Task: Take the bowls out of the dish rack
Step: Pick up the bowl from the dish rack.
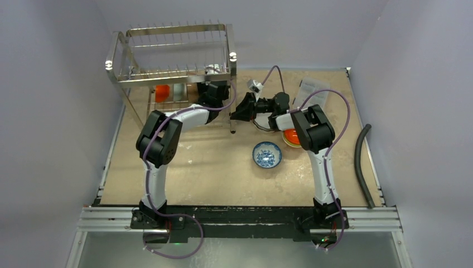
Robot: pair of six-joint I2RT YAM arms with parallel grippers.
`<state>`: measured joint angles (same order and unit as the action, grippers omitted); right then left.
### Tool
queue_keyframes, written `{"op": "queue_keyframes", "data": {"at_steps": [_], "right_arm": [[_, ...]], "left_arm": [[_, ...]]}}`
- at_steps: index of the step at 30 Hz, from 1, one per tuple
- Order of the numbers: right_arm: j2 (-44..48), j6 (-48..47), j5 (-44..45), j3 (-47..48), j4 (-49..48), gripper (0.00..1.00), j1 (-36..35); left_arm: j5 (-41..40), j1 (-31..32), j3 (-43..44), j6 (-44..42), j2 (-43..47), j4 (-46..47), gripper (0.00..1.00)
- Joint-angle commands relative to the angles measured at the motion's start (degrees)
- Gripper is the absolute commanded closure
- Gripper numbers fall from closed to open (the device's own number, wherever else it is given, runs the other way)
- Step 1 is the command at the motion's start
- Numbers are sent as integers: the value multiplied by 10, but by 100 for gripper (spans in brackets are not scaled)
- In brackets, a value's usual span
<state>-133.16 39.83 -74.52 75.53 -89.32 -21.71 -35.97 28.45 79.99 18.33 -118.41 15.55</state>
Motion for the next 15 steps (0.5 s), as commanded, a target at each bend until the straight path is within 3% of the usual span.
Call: {"op": "queue_keyframes", "data": {"at_steps": [1, 15], "right_arm": [[20, 43, -26, -5, -290, 100, -46], [19, 42, -26, -6, -290, 100, -46]], "left_arm": [[77, 3, -5, 21, 24, -6, 63], [155, -18, -65, 49, 97, 53, 68]]}}
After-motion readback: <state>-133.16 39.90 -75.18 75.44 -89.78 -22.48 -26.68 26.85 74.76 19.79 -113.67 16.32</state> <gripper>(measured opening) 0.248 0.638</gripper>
